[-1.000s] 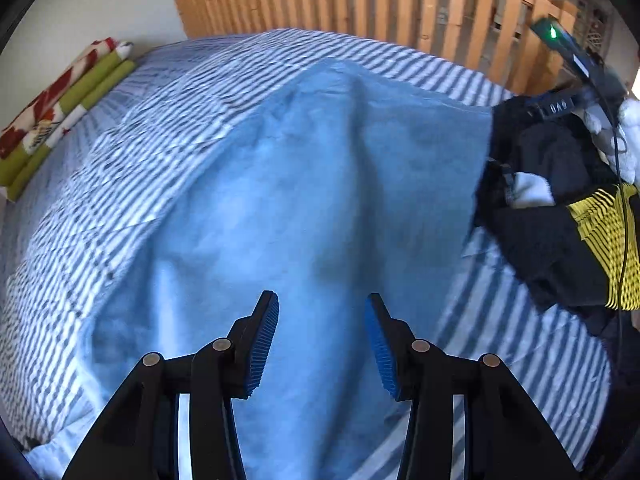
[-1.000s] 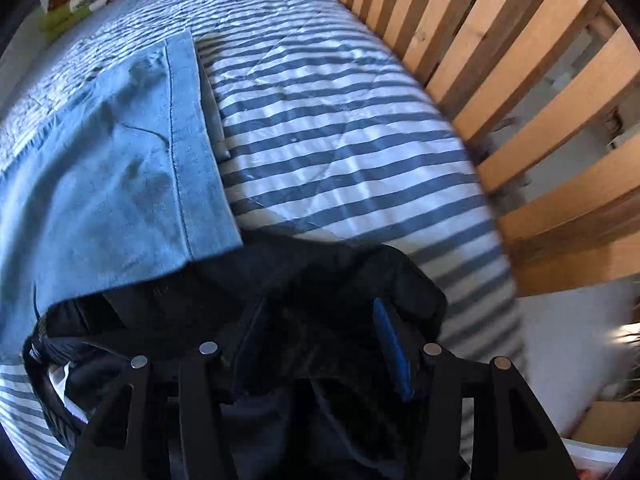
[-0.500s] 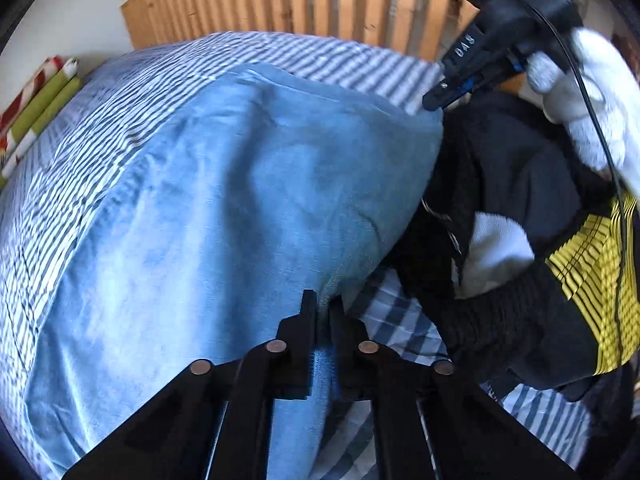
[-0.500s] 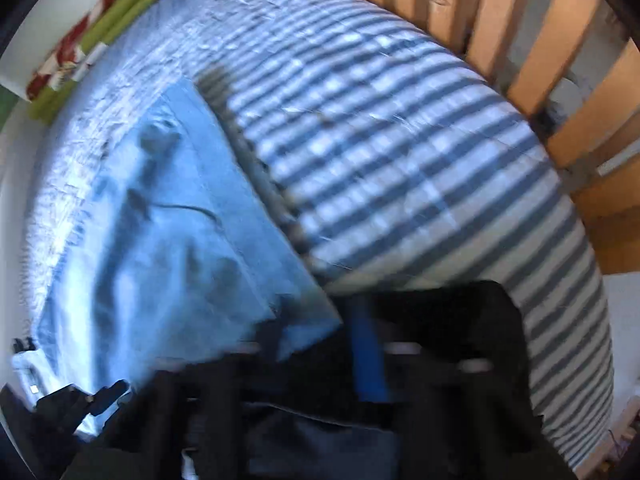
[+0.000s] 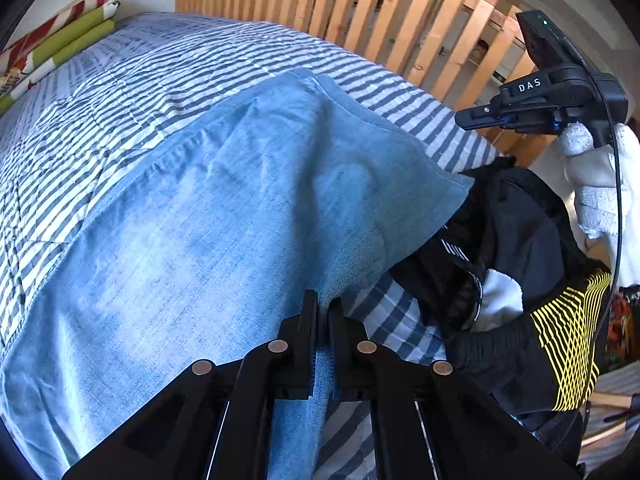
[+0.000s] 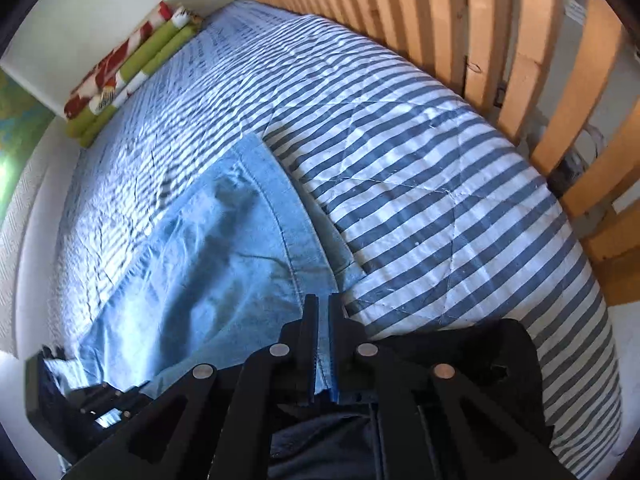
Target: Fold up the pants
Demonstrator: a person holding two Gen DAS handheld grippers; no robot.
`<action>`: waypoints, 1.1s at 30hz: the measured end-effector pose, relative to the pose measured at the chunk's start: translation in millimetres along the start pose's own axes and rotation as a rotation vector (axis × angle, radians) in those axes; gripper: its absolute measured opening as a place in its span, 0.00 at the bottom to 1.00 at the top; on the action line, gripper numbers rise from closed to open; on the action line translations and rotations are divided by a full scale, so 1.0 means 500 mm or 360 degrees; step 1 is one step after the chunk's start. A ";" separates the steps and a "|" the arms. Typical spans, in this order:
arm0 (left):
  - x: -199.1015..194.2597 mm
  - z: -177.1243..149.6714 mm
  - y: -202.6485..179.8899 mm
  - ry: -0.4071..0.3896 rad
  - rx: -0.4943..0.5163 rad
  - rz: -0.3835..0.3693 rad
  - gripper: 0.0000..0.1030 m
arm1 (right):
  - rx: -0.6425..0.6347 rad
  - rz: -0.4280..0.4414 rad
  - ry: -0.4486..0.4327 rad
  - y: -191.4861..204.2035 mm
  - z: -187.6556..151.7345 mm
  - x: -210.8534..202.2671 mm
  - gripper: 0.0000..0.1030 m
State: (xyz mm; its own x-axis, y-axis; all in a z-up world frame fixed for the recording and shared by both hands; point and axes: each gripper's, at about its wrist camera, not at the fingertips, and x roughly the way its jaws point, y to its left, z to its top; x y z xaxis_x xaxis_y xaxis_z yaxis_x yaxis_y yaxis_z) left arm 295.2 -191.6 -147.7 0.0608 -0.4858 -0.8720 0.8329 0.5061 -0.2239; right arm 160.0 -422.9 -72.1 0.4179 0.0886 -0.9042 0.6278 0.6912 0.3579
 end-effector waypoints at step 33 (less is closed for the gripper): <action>-0.065 -0.017 0.019 -0.0069 0.0130 0.0293 0.48 | 0.0055 -0.0296 -0.0163 -0.044 -0.044 0.000 0.09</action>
State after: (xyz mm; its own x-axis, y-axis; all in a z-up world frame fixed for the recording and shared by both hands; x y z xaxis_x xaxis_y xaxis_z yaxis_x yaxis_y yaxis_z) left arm 296.3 -165.0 -125.3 0.2383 -0.4214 -0.8750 0.8473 0.5306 -0.0247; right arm 131.9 -422.2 -85.1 0.3560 -0.1126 -0.9277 0.7219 0.6635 0.1965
